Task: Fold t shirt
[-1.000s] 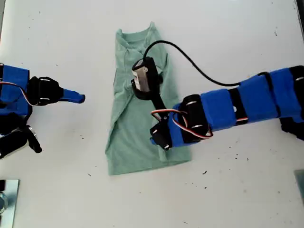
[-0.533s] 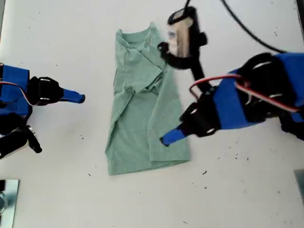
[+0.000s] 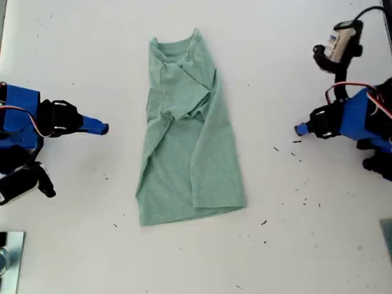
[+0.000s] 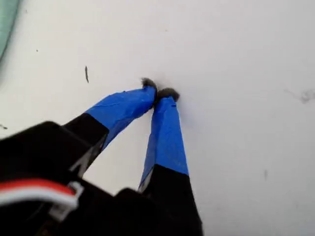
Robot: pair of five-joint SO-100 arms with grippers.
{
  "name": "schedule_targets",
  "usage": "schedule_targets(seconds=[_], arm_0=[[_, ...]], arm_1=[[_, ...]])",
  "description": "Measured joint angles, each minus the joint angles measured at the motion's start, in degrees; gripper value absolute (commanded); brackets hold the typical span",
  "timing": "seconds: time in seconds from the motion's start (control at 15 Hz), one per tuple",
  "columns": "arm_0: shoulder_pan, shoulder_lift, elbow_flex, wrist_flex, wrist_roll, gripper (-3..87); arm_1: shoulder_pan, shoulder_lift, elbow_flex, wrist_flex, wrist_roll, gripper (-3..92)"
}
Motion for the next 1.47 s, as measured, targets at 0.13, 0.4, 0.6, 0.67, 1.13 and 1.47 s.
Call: schedule_targets(seconds=[0.13, 0.4, 0.6, 0.67, 1.13, 1.47], arm_0=[[4.39, -14.77, -11.51, 2.02, -4.39, -0.3], [16.52, -56.87, -65.48, 31.73, -7.91, -0.3], [22.68, -75.15, -92.02, 37.00, -7.21, 25.6], [22.85, -78.05, -92.99, 37.18, -7.03, 27.0], [22.76, -87.71, -84.11, 29.44, -5.36, 27.9], [22.85, -103.89, -78.75, 13.71, -5.63, -0.2]], arm_1=[[1.14, 0.88, 1.67, -1.49, 0.00, 2.4], [1.58, 2.55, 2.81, -2.11, 0.00, 2.4], [1.58, 7.47, 4.48, -1.23, 0.09, 2.4], [1.58, 10.63, 5.45, 0.18, 0.09, 2.4], [1.76, 34.72, 7.73, 15.03, 1.14, 2.4], [1.76, 34.89, 8.09, 15.03, 1.23, 2.4]])
